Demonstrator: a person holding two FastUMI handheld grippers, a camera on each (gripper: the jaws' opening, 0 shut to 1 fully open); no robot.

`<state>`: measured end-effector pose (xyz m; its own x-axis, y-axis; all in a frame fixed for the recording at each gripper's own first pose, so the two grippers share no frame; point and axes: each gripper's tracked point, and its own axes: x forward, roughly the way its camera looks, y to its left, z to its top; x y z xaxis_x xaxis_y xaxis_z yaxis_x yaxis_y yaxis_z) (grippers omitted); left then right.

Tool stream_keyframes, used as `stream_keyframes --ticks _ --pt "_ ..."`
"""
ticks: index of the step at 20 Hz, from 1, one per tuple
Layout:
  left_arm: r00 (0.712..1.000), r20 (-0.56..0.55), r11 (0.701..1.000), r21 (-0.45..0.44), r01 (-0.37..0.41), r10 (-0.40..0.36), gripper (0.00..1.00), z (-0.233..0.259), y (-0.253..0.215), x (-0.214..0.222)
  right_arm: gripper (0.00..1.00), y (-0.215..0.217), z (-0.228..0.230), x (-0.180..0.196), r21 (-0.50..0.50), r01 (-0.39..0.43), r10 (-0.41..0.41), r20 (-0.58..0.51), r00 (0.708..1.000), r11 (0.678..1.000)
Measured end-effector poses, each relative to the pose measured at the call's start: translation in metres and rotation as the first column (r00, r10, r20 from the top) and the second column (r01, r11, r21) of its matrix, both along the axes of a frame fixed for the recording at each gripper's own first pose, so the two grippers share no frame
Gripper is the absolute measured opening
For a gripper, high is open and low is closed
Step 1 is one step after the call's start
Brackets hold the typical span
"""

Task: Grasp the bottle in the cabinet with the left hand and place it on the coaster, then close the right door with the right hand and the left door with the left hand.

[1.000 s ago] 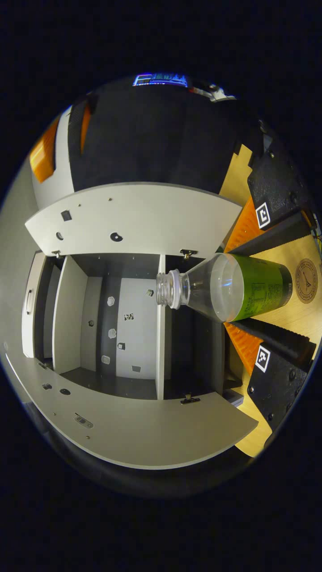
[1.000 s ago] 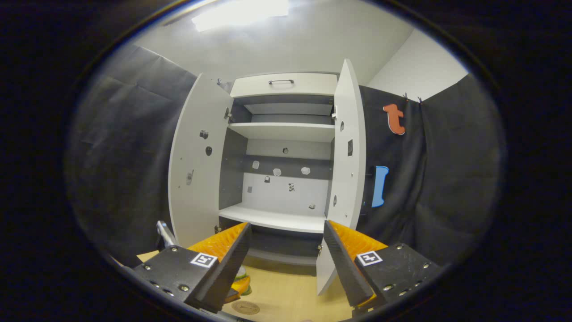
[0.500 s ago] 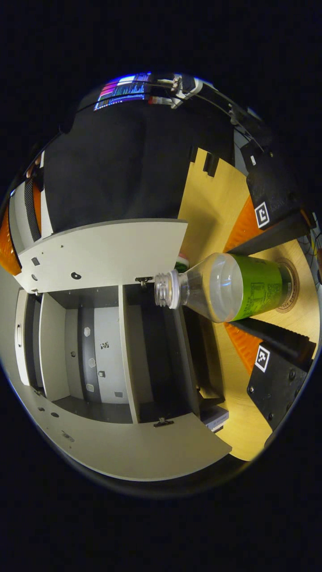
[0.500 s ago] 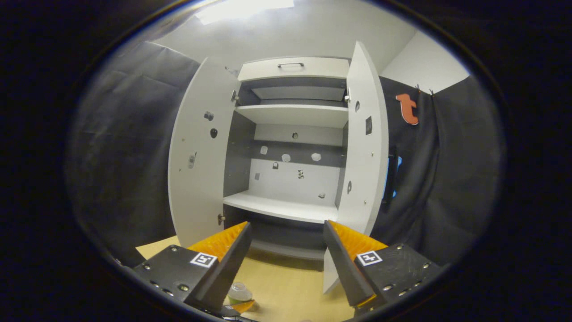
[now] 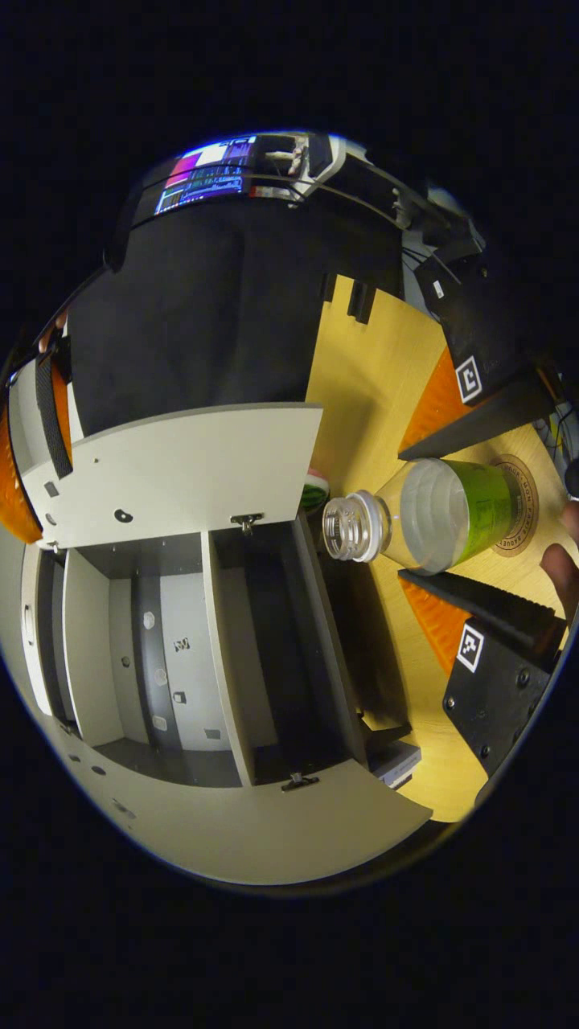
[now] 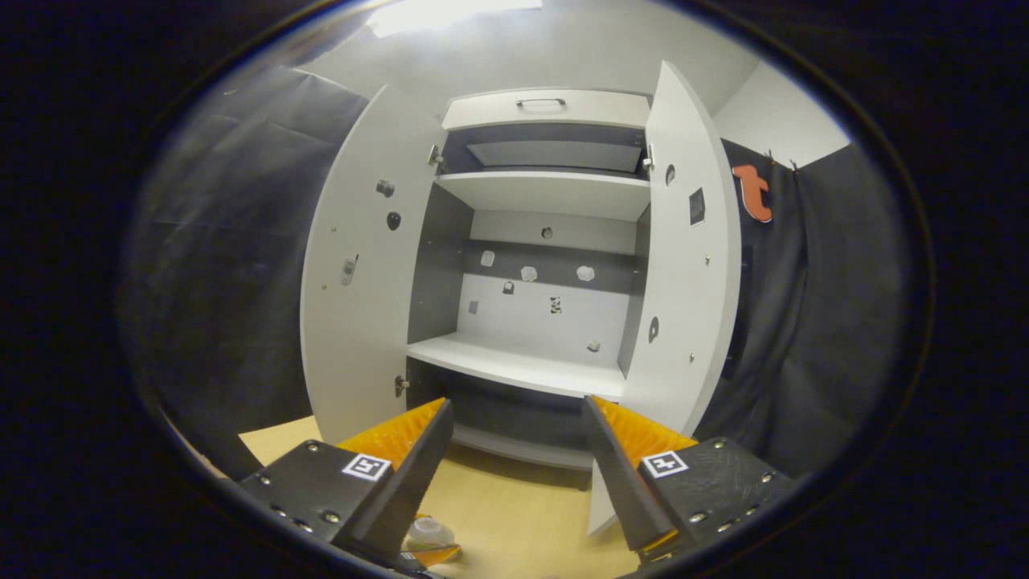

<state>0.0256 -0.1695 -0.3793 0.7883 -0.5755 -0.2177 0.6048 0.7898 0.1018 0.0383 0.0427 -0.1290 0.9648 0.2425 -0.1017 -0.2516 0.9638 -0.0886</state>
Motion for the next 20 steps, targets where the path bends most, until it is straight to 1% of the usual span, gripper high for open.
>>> stream_keyframes --ticks 3,5,9,15,18,20 --pt "0.999 -0.019 0.999 0.019 0.034 -0.033 0.87 0.007 -0.005 -0.005 0.98 -0.005 0.003 0.002 0.008 0.011 -0.011 0.007 1.0 1.0" --pt "1.0 -0.004 0.999 0.031 0.03 -0.03 0.87 0.021 0.0 -0.004 0.98 -0.011 0.0 0.0 0.004 0.025 -0.025 -0.001 1.0 1.0" --pt "0.999 0.032 0.999 0.026 0.028 -0.028 0.87 0.056 0.003 -0.002 0.98 -0.032 0.002 -0.009 0.026 0.063 -0.064 0.007 0.998 0.998" --pt "0.997 0.071 0.999 -0.028 0.018 -0.016 0.87 0.127 0.004 -0.006 0.98 -0.069 0.016 -0.028 0.05 0.12 -0.122 0.046 0.991 0.992" --pt "0.995 0.099 0.999 -0.048 -0.001 0.006 0.87 0.166 0.004 -0.004 0.97 -0.087 0.029 -0.038 0.108 0.124 -0.132 0.073 0.989 0.986" --pt "0.992 0.121 0.997 -0.067 -0.025 0.033 0.87 0.194 0.009 -0.005 0.98 -0.109 0.038 -0.041 0.132 0.145 -0.157 0.085 0.984 0.981"
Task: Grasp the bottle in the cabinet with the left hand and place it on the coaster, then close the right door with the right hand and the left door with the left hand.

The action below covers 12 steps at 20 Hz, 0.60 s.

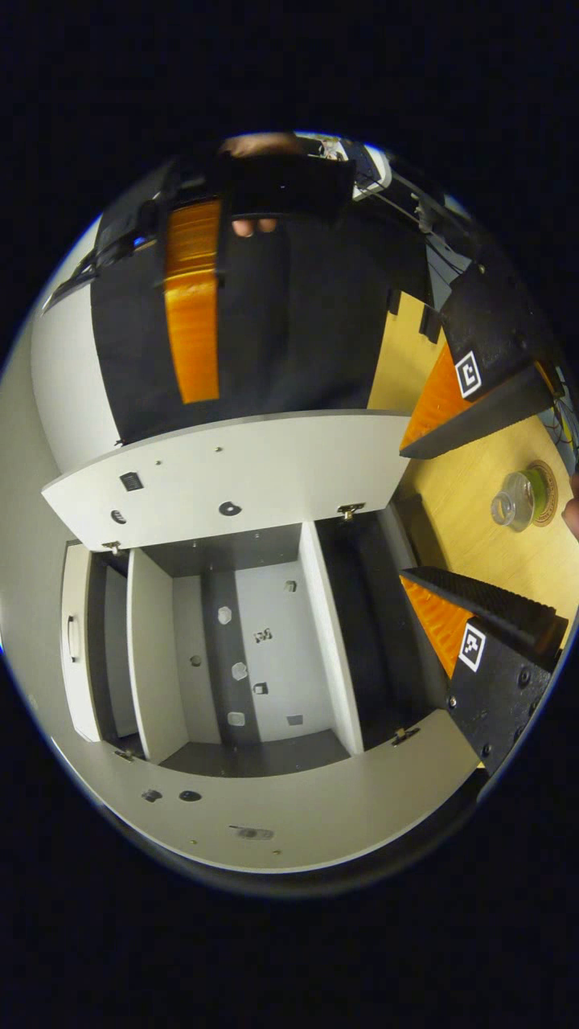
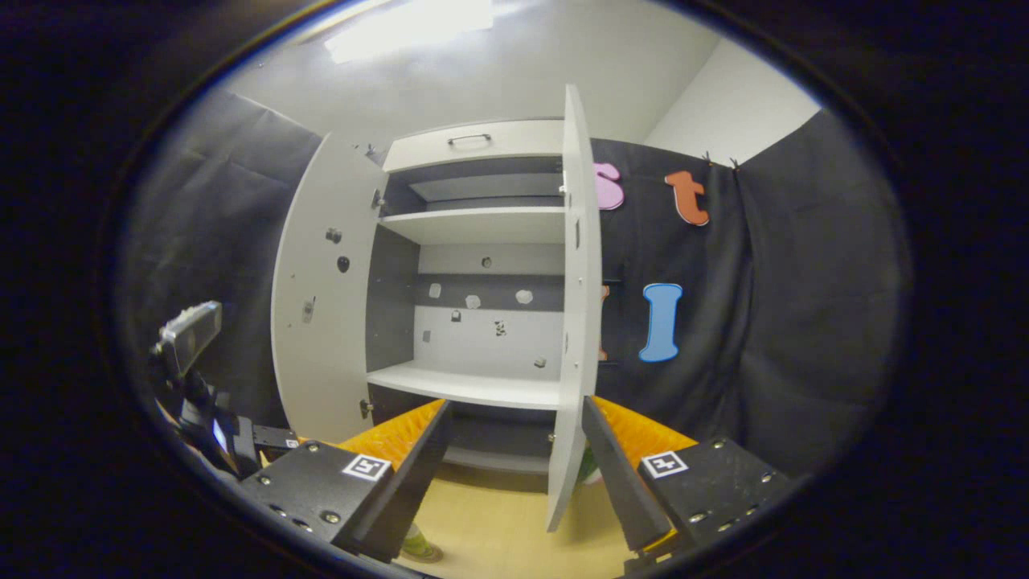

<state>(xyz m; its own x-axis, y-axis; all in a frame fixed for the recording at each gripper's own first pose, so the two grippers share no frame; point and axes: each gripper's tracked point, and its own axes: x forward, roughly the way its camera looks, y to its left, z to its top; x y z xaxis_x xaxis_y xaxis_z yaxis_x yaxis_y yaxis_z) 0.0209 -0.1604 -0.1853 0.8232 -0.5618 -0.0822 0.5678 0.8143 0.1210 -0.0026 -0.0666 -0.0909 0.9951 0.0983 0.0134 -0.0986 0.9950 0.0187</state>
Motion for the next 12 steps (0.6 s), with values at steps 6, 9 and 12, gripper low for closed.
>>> stream_keyframes --ticks 6,9,12 --pt "0.991 -0.003 0.989 -0.067 -0.13 0.13 0.87 0.057 0.026 -0.006 0.96 -0.095 0.016 0.004 0.024 0.103 -0.104 0.034 0.994 0.994" --pt "0.981 -0.015 0.975 -0.104 -0.194 0.194 0.86 0.076 0.047 -0.01 0.98 -0.146 0.023 0.018 0.03 0.153 -0.154 0.043 0.987 0.988" --pt "0.955 0.016 0.951 -0.105 -0.292 0.296 0.91 0.09 0.081 -0.003 0.96 -0.186 0.028 0.042 0.036 0.187 -0.189 0.043 0.981 0.982"
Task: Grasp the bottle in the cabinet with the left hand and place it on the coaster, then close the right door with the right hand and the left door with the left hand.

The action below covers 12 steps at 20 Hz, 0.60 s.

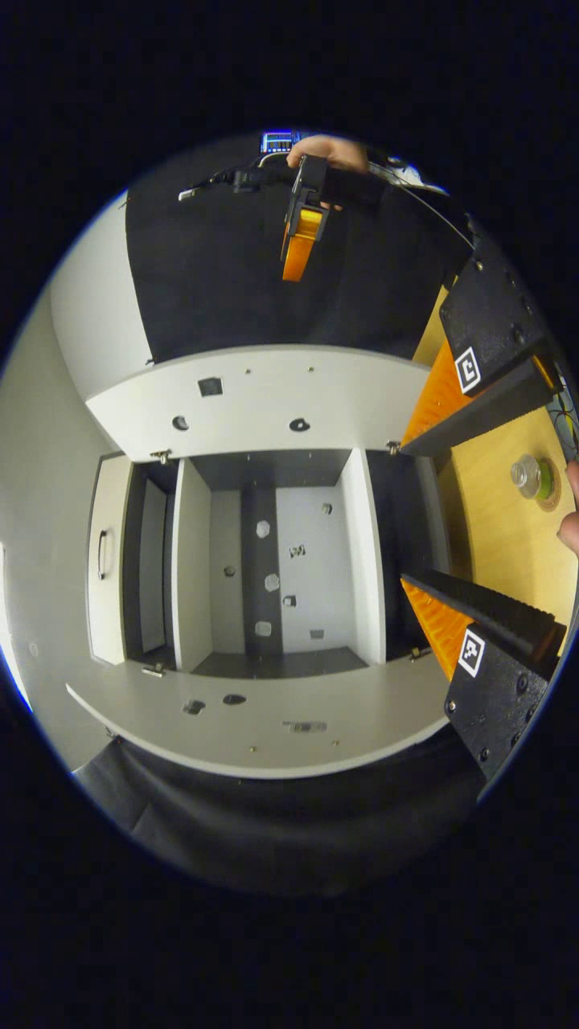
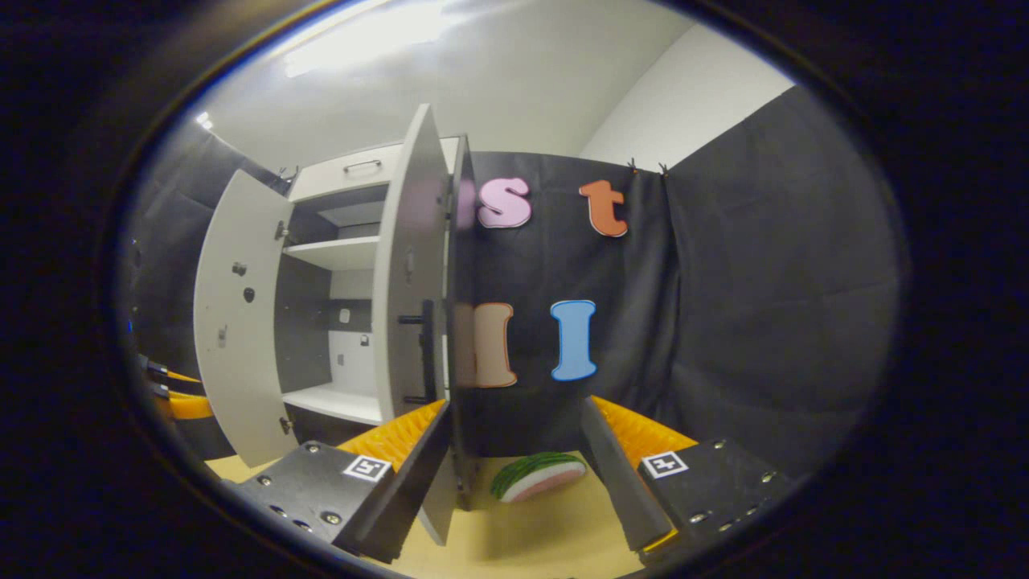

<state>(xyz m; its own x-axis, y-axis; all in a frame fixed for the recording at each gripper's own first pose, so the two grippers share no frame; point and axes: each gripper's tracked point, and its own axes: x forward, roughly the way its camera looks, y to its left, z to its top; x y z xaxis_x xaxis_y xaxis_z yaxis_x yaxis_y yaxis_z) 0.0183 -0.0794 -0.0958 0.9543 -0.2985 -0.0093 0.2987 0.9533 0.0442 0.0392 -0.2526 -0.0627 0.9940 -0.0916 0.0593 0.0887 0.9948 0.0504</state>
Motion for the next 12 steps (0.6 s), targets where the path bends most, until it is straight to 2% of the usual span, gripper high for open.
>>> stream_keyframes --ticks 1,3,7,9,12 --pt "0.999 0.014 0.999 0.019 -0.029 0.029 0.94 0.003 0.011 0.005 0.98 -0.01 0.003 0.01 -0.007 0.002 -0.002 0.002 1.0 1.0" --pt "1.0 0.017 0.999 0.032 -0.024 0.024 0.95 0.004 0.016 0.013 0.98 -0.018 0.004 0.033 -0.007 -0.032 0.032 -0.004 0.999 0.999" --pt "1.0 0.02 1.0 -0.017 0.01 -0.009 0.96 0.019 0.024 0.022 0.98 -0.03 0.004 0.084 0.051 -0.046 0.048 -0.039 0.998 0.998" --pt "0.999 0.03 0.998 -0.052 0.02 -0.019 0.95 0.023 0.027 0.022 0.98 -0.018 0.007 0.106 0.09 -0.051 0.055 -0.044 0.998 0.995" --pt "0.999 0.026 0.998 -0.055 0.036 -0.034 0.95 0.022 0.032 0.02 0.98 0.027 0.016 0.133 0.109 -0.136 0.14 -0.034 0.99 0.985"
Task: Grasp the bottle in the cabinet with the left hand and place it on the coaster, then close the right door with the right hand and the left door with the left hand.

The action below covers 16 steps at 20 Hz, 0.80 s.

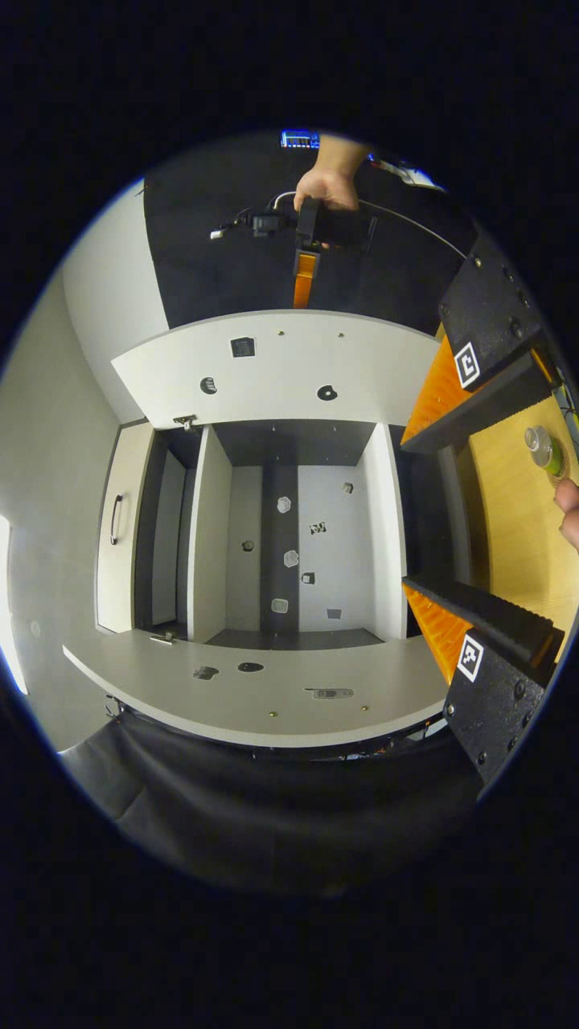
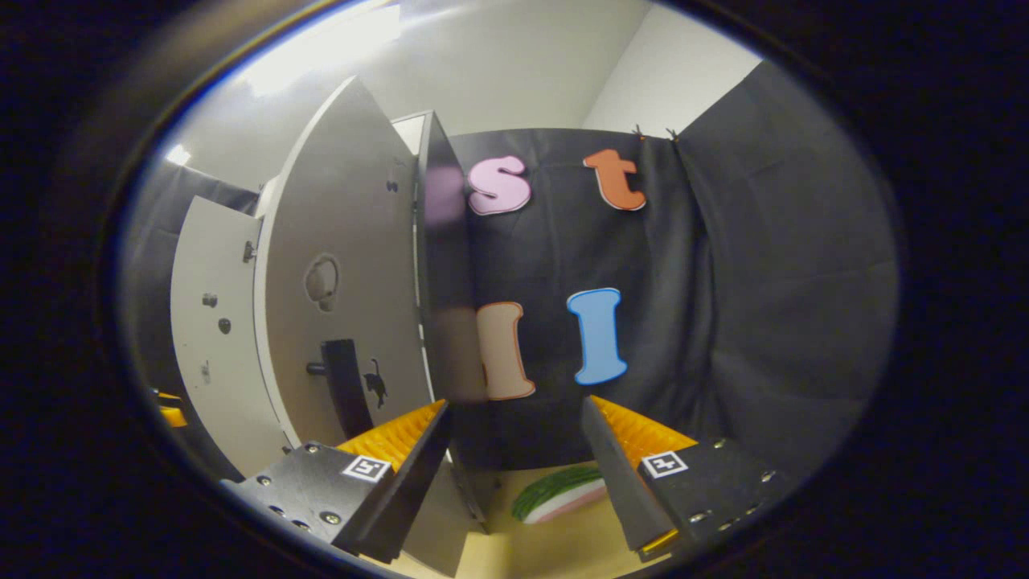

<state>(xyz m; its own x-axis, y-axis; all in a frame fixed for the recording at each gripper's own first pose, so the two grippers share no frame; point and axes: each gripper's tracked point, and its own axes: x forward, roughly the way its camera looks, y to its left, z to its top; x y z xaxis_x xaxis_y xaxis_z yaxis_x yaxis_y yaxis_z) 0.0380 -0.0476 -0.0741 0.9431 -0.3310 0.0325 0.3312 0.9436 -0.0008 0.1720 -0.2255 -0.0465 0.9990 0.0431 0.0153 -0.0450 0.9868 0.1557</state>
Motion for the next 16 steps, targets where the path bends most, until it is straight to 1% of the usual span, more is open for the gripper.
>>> stream_keyframes --ticks 2,3,4,5,6,7,8,9,10,11,14,16 --pt "1.0 0.013 1.0 0.028 -0.012 0.012 0.95 0.001 0.011 -0.001 0.96 0.038 0.0 0.012 -0.035 -0.068 0.067 -0.038 0.997 0.997" --pt "1.0 0.022 0.999 0.037 -0.02 0.019 0.95 0.002 0.014 -0.004 1.0 0.05 0.006 0.008 -0.066 -0.091 0.09 -0.016 0.996 0.994" --pt "0.999 0.029 0.999 0.039 -0.026 0.025 0.95 0.003 0.018 -0.007 0.7 0.063 0.01 0.01 -0.118 -0.107 0.108 0.002 0.994 0.987" --pt "0.999 0.032 0.999 0.033 -0.032 0.031 0.95 0.005 0.022 -0.008 0.72 0.077 0.014 0.007 -0.151 -0.117 0.121 0.016 0.993 0.982" --pt "0.999 0.028 0.999 0.021 -0.032 0.032 0.95 0.006 0.025 -0.008 0.72 0.088 0.014 0.008 -0.152 -0.121 0.124 0.012 0.992 0.981" --pt "0.999 0.023 0.999 0.003 -0.032 0.032 0.95 0.006 0.028 -0.007 0.7 0.097 0.009 0.008 -0.137 -0.123 0.124 0.0 0.992 0.983" --pt "0.999 0.023 0.999 -0.016 -0.03 0.03 0.95 0.009 0.031 -0.007 0.72 0.105 0.008 0.008 -0.136 -0.12 0.12 -0.006 0.993 0.983" --pt "0.999 0.022 0.999 -0.028 -0.034 0.034 0.95 0.011 0.037 -0.007 0.7 0.111 0.009 0.008 -0.147 -0.113 0.114 -0.001 0.993 0.983" --pt "0.999 0.021 0.998 -0.033 -0.047 0.048 0.95 0.012 0.044 -0.007 0.72 0.114 0.01 0.008 -0.16 -0.099 0.101 0.003 0.995 0.982" --pt "0.998 0.023 0.998 -0.035 -0.061 0.062 0.95 0.012 0.054 -0.007 0.72 0.115 0.011 0.01 -0.163 -0.086 0.088 0.004 0.996 0.983" --pt "0.995 0.028 0.996 -0.021 -0.092 0.092 0.95 0.012 0.076 -0.01 0.72 0.108 0.007 0.016 -0.121 0.002 -0.004 -0.02 1.0 0.993" --pt "0.993 0.023 0.993 -0.011 -0.114 0.115 0.95 0.008 0.091 -0.011 0.72 0.108 0.008 0.022 -0.117 0.043 -0.047 -0.03 0.998 0.992"
